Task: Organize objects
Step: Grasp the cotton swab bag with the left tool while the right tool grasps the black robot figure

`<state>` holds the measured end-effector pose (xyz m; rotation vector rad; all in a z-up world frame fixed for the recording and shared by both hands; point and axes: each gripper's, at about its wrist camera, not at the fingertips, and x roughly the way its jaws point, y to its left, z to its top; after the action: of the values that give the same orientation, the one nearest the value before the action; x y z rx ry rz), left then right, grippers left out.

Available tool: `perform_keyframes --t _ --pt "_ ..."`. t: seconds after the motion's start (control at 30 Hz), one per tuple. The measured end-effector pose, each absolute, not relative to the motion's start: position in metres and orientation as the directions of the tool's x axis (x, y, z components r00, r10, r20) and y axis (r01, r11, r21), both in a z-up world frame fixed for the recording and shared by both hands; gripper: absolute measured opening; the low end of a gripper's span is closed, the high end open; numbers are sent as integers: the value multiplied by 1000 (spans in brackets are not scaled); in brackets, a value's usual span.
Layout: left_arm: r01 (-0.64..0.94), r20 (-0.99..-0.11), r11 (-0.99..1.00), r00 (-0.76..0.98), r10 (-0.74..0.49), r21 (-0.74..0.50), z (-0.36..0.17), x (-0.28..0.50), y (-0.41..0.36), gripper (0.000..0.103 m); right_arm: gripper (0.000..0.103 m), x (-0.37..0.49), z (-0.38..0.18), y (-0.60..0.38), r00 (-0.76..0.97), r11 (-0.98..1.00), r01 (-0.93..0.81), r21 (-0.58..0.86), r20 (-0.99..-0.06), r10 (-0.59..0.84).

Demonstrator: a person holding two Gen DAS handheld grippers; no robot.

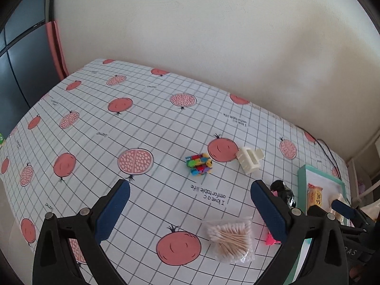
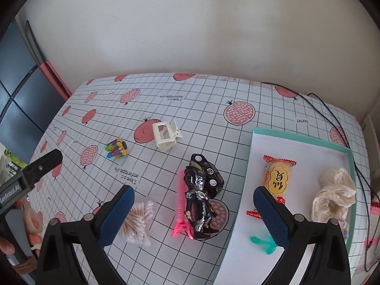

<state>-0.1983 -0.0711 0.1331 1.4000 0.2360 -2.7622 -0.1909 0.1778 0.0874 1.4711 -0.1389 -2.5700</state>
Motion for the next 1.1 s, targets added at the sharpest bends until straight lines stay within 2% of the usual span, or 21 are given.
perform_keyframes --t 0.43,0.73,0.87,1.1 --pt "66 -895 -991 -439 77 -118 82 -204 -24 101 61 -200 50 185 -416 -970 73 233 -876 -242" --pt "93 -928 -990 -366 67 -108 53 -202 -12 101 41 -203 33 182 -370 -967 68 246 -894 -253" --pt "109 -940 -989 -338 56 -98 45 -201 -9 101 36 -204 28 183 -355 -962 65 266 -895 -271" --pt "108 -950 -989 -307 61 -98 34 -199 -5 96 36 -204 27 185 -364 -959 60 277 -889 -280"
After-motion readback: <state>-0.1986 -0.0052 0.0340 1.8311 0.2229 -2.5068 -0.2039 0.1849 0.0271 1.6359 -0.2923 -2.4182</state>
